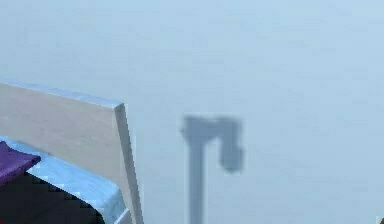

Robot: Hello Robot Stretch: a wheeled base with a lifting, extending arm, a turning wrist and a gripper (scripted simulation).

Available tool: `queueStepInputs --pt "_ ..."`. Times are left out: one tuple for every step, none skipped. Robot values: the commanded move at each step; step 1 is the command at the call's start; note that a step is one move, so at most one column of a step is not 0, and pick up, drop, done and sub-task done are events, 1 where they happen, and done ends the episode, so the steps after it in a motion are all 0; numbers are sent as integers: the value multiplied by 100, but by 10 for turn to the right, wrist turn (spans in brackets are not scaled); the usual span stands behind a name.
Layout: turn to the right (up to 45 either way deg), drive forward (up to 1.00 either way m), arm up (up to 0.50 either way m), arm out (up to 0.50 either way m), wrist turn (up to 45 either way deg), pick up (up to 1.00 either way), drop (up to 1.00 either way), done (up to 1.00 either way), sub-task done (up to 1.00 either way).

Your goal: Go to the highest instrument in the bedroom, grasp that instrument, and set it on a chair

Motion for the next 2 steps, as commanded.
queueStepInputs --pt "-30 0 0 0 0 0 0 0 0" --pt "450 0 0 0 0 0 0 0 0"
